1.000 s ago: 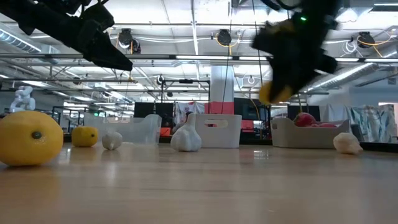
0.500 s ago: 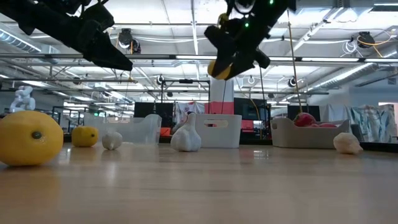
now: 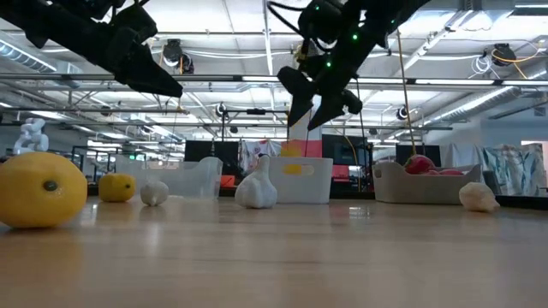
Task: Sort produce into baskets
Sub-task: Put the yellow lemon into the white bin
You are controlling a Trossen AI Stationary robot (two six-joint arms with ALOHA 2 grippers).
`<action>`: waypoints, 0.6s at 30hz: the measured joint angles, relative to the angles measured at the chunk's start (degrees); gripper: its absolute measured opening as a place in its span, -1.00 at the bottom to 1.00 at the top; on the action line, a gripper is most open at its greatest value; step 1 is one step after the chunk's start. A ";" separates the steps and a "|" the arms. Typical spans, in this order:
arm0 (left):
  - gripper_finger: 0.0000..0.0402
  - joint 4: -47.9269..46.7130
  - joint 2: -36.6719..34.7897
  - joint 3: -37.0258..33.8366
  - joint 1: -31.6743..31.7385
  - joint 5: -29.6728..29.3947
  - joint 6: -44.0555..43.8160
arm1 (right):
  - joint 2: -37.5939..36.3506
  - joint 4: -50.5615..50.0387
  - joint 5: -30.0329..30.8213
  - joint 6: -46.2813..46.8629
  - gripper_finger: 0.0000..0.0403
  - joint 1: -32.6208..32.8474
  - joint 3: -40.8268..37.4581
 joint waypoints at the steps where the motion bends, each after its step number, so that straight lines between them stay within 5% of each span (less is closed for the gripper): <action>1: 0.27 0.00 0.02 0.02 0.00 0.04 0.00 | 0.23 0.44 -0.22 0.05 0.26 -0.10 0.00; 8: 0.27 0.00 0.00 0.00 0.00 0.22 0.11 | 0.37 0.56 -9.35 0.85 0.39 -0.43 0.01; 15: 0.27 0.00 0.01 0.00 0.00 0.37 0.11 | 0.37 -2.09 -34.80 7.15 0.38 0.22 2.88; 18: 0.27 -0.02 0.02 0.00 0.00 0.37 0.11 | 0.37 -5.04 -39.88 11.50 0.36 2.38 4.49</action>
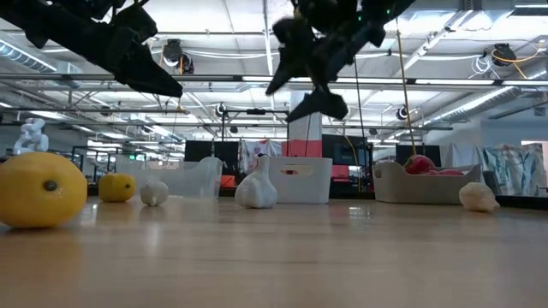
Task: Sort produce into baskets
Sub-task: Put the yellow lemon into the white bin
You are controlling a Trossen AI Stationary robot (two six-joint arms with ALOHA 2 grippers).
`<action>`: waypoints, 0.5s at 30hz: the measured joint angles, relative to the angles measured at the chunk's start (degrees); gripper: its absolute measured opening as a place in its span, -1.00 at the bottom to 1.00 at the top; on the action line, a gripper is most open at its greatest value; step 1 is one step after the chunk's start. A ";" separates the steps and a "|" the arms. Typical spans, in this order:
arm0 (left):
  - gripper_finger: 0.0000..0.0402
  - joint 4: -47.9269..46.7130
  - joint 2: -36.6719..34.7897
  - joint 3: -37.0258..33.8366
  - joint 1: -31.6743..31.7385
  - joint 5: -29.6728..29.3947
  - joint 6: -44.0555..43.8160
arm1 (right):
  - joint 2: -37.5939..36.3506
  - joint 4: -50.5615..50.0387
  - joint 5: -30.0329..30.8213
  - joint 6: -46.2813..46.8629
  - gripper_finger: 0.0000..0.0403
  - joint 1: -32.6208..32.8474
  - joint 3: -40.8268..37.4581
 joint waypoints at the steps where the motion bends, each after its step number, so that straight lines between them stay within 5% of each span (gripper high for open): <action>1: 0.27 0.00 0.00 0.00 0.00 0.00 0.00 | 0.00 -1.81 -0.91 1.46 0.35 1.06 0.67; 10: 0.27 0.00 0.00 0.00 -0.01 0.02 0.00 | 0.00 -16.42 -9.89 17.87 0.30 15.87 4.28; 15: 0.27 -0.02 -0.02 0.00 0.00 0.02 -0.02 | 0.00 -21.08 -9.88 24.79 0.29 25.24 4.32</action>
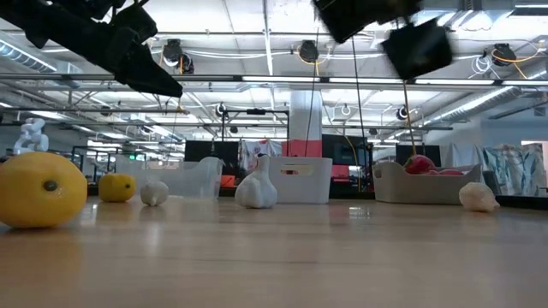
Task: Sort produce into baskets
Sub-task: Put the yellow lemon into the white bin
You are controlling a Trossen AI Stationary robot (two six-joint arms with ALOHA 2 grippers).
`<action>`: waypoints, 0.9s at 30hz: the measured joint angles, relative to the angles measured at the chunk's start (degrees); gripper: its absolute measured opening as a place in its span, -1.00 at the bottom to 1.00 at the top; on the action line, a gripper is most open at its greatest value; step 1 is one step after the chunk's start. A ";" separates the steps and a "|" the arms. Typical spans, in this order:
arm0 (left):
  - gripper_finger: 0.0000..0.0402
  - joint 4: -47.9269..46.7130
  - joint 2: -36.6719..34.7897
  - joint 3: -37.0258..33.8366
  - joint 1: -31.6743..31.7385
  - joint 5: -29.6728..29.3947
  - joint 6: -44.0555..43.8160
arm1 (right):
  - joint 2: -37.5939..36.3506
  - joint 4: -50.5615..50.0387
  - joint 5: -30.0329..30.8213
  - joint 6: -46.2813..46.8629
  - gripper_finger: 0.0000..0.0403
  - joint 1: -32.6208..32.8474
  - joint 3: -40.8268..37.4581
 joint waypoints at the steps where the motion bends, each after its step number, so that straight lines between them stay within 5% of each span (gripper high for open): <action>1: 0.27 0.00 0.02 0.00 -0.01 0.00 0.01 | 0.00 -0.94 0.39 2.01 0.29 1.74 0.00; 15: 0.27 0.02 0.01 0.00 0.00 0.01 -0.57 | 0.00 -9.01 0.94 37.19 0.29 22.86 0.09; 21: 0.27 0.02 0.00 0.00 0.00 0.79 -2.03 | -0.02 -21.26 0.52 42.68 0.29 24.97 0.09; 27: 0.27 0.01 0.02 0.00 0.00 1.66 -2.04 | -0.04 -22.88 0.49 41.99 0.29 24.77 -1.09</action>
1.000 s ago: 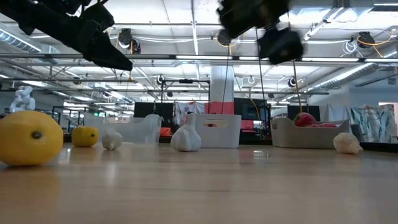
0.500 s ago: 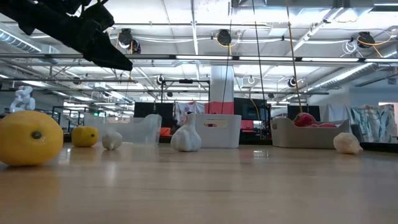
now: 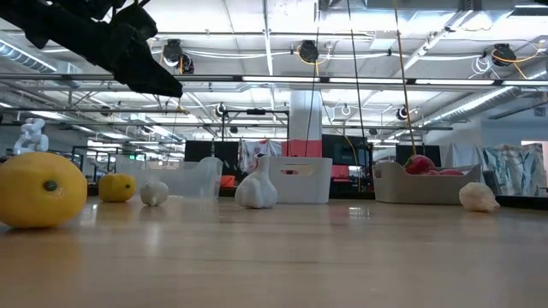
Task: Sort produce into baskets
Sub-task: Put the yellow lemon into the white bin
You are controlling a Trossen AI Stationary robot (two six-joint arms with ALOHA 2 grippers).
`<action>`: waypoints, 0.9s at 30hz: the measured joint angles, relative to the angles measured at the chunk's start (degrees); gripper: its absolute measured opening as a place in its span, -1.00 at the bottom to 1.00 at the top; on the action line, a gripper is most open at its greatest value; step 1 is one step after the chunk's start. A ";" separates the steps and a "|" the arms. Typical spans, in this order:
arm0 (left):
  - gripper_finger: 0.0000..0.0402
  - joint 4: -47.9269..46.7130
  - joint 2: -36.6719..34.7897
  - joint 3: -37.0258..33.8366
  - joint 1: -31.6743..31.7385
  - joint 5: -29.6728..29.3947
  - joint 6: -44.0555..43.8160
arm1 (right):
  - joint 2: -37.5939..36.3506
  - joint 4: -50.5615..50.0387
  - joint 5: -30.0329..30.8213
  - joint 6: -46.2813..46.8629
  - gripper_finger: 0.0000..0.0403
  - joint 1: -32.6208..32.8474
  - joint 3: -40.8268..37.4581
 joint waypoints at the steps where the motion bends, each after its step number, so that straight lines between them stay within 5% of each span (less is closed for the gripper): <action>1: 0.27 0.00 0.00 0.00 -0.01 0.00 0.01 | 0.00 0.07 0.03 -0.49 0.29 -0.10 -0.52; 27: 0.27 -0.13 0.00 0.00 0.00 0.02 0.36 | 0.00 17.17 -3.28 -3.69 0.29 -0.54 -17.38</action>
